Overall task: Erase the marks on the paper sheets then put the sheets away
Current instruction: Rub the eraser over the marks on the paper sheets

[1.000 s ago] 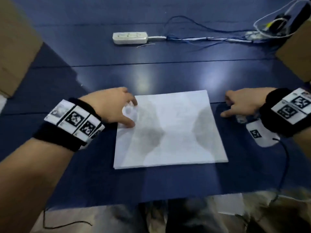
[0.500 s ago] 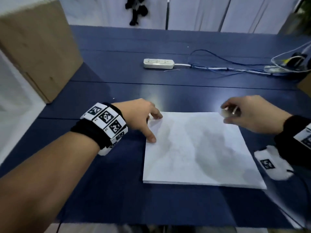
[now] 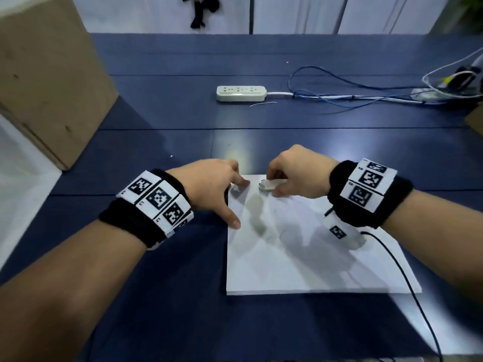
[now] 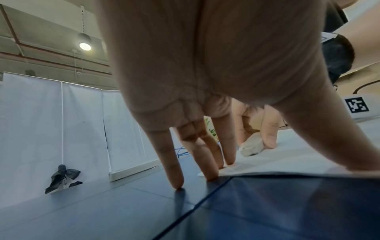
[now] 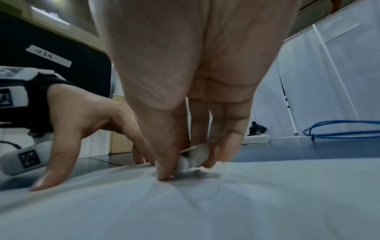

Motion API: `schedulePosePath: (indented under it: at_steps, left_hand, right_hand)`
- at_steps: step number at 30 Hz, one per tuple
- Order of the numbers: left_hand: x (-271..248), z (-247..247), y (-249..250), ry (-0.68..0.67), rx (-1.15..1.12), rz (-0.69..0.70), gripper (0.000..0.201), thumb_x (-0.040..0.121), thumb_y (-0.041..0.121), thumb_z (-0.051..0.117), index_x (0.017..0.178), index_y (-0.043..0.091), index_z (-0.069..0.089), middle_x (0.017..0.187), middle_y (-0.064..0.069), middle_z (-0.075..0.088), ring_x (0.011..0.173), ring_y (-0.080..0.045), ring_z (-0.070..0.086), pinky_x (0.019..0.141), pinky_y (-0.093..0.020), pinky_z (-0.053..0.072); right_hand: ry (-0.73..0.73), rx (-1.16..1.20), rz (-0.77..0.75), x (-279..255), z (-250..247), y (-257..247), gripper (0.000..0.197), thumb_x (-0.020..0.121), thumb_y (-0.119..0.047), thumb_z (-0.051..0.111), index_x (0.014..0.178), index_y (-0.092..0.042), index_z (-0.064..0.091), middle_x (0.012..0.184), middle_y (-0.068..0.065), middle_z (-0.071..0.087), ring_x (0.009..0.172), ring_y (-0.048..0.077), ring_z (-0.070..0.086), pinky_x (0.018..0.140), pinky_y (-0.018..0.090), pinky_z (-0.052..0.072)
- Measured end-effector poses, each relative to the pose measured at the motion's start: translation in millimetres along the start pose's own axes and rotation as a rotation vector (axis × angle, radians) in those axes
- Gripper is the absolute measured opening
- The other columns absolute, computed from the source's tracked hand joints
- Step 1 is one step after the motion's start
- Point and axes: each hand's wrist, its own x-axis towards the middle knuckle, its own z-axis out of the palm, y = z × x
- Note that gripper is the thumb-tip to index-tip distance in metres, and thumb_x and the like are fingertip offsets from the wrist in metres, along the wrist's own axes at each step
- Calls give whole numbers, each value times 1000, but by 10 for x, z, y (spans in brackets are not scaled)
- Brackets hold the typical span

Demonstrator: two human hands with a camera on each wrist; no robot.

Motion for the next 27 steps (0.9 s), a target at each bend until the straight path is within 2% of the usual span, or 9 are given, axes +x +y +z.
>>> schedulePosePath:
  at_steps: [2,4,8,10,14,16,18,22,27]
  left_hand:
    - [15,-11,18,-13,12,1,96,56,72,77,138,29,52,103,12,38,96,-15,53,82,-30,47]
    - [19,-11,28,-17,17,2,95,55,71,77,137,29,53,105,9,42,96,-16,54,83,-32,49]
    - [41,-11,0,-6,32,11,91,53,74,76,132,32,56,107,8,46,95,-16,55,80,-36,52]
    - [51,0,-12,1,37,14,93,51,76,73,132,33,55,107,10,45,95,-15,55,80,-37,52]
    - [39,-1,-2,1,48,3,93,51,78,72,129,30,57,104,11,44,92,-14,55,77,-37,52]
    - [31,-16,18,-5,54,3,89,52,76,73,126,28,59,103,10,45,92,-15,54,77,-35,52]
    - [33,-14,12,-2,41,4,90,52,75,75,128,29,58,104,10,46,93,-14,54,78,-36,52]
    - [33,6,-1,6,-5,-16,93,49,75,77,129,31,58,103,13,44,91,-12,53,80,-37,52]
    - [20,-11,27,-9,2,-19,91,52,73,77,129,27,59,99,12,39,88,-12,48,79,-32,48]
  right_hand:
    - [-11,-7,-22,-35,17,-12,31,78,-37,69,105,-22,68,96,1,67,91,25,61,79,40,54]
    - [-17,-1,-97,-137,61,-41,29,79,-34,68,106,-21,69,96,2,65,91,25,60,80,40,52]
    - [-85,36,-268,-364,77,-108,28,79,-27,68,106,-21,73,98,0,66,90,19,60,79,27,46]
    - [-80,28,-239,-290,41,-104,29,79,-27,68,106,-21,73,98,0,68,90,19,60,78,27,46]
    - [13,-20,-146,47,-20,-18,28,81,-29,64,105,-17,73,96,7,68,92,29,62,80,34,50]
    - [35,-44,-133,48,-3,9,27,83,-28,65,105,-16,73,98,7,67,93,29,61,79,31,46]
    - [52,-22,-207,-101,48,-18,25,82,-27,68,103,-15,74,98,6,67,91,28,61,78,28,41]
    - [-49,45,-266,-364,97,-68,29,78,-27,73,106,-21,75,101,-2,67,90,17,60,74,16,34]
    - [87,47,-133,53,22,57,30,74,-30,76,102,-18,75,100,3,71,94,24,65,80,22,42]
